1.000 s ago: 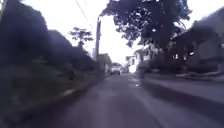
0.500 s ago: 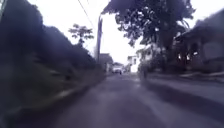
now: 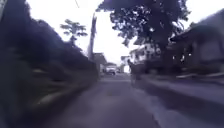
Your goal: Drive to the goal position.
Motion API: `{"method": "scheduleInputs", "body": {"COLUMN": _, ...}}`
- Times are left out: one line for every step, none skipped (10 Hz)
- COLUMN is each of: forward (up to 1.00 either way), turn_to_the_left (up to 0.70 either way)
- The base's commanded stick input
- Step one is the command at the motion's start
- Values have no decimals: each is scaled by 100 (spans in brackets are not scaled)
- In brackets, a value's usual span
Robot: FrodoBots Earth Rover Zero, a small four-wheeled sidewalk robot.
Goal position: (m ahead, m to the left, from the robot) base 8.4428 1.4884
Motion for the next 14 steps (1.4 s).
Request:
{"method": "scheduleInputs", "body": {"forward": 70, "turn_to_the_left": -35}}
{"method": "scheduleInputs", "body": {"forward": 70, "turn_to_the_left": -35}}
{"method": "scheduleInputs", "body": {"forward": 70, "turn_to_the_left": -35}}
{"method": "scheduleInputs", "body": {"forward": 70, "turn_to_the_left": -12}}
{"method": "scheduleInputs", "body": {"forward": 70, "turn_to_the_left": 0}}
{"method": "scheduleInputs", "body": {"forward": 70, "turn_to_the_left": 0}}
{"method": "scheduleInputs", "body": {"forward": 70, "turn_to_the_left": 0}}
{"method": "scheduleInputs", "body": {"forward": 70, "turn_to_the_left": 0}}
{"method": "scheduleInputs", "body": {"forward": 70, "turn_to_the_left": 0}}
{"method": "scheduleInputs", "body": {"forward": 70, "turn_to_the_left": 0}}
{"method": "scheduleInputs", "body": {"forward": 70, "turn_to_the_left": 0}}
{"method": "scheduleInputs", "body": {"forward": 70, "turn_to_the_left": 0}}
{"method": "scheduleInputs", "body": {"forward": 70, "turn_to_the_left": 0}}
{"method": "scheduleInputs", "body": {"forward": 70, "turn_to_the_left": 0}}
